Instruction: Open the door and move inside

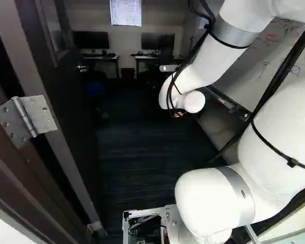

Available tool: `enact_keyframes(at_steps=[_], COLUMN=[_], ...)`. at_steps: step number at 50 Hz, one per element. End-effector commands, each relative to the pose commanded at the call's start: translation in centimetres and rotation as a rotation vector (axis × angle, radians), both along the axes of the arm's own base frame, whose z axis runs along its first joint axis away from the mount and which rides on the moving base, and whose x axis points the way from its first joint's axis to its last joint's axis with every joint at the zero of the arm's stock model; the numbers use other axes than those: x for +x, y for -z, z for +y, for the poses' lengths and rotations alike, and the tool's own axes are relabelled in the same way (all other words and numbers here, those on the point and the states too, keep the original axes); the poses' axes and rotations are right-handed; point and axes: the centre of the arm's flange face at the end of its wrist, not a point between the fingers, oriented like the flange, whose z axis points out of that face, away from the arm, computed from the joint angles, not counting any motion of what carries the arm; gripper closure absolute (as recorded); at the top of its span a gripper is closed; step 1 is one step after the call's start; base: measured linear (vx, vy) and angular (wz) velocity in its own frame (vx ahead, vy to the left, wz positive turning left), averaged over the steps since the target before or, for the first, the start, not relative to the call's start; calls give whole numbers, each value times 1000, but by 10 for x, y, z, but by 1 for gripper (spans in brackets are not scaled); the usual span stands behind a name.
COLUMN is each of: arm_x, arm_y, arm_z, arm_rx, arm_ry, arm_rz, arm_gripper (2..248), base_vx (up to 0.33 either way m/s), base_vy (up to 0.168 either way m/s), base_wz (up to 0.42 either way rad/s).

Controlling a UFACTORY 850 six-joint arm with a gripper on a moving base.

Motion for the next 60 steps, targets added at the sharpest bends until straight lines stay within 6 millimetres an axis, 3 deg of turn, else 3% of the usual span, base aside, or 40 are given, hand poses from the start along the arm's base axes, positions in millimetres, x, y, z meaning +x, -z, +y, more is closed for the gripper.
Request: enact_keyframes(at_steps=[14, 60], arm_x=[0, 0], arm_y=[0, 0], arm_z=[0, 0], arm_rx=[0, 0], arm_ry=[0, 0], arm_rz=[0, 0], arm_gripper=[3, 3], base_vx=[156, 168], base_vy=[11, -46], base_wz=[5, 5])
